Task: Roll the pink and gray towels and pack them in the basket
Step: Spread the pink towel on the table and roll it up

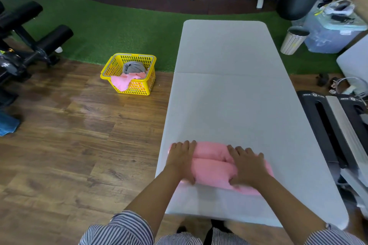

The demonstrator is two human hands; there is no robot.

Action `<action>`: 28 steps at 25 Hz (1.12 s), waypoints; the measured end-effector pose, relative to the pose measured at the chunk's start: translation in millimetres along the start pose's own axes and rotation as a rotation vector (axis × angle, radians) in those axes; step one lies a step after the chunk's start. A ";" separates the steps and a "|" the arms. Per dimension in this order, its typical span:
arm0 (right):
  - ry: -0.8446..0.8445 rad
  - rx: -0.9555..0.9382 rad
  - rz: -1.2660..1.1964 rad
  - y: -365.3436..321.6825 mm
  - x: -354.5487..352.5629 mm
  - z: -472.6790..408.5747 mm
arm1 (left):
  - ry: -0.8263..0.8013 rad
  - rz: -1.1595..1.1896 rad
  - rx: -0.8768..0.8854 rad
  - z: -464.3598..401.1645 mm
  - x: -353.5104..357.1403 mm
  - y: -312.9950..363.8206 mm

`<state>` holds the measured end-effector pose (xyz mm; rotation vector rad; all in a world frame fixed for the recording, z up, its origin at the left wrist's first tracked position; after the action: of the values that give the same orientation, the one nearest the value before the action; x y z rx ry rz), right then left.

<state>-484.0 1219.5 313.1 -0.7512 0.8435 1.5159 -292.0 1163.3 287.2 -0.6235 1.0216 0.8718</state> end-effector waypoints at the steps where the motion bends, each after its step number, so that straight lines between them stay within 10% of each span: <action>1: 0.037 -0.011 -0.018 1.1 0.6 2.2 | 0.012 0.008 0.017 2.3 -0.7 -0.4; 8: -0.167 0.038 0.074 -5.2 10.6 7.3 | 0.038 -0.030 0.066 13.3 -0.5 4.1; 28: 0.264 -0.096 0.058 -75.6 -64.3 -38.1 | 0.100 -0.037 -0.200 36.3 -27.3 -92.3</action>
<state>-402.1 1157.2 340.1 -1.0219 1.0005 1.5380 -203.6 1134.8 331.4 -0.8598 1.0166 0.9244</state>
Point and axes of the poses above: each hand's wrist, its own z-axis away from the middle knuckle, its own x-axis out of the palm, y = z × x, the point moved 5 cm from there along -z, towards the middle knuckle, and after that the axes turned 4 degrees about -y, right-handed, at the moved point
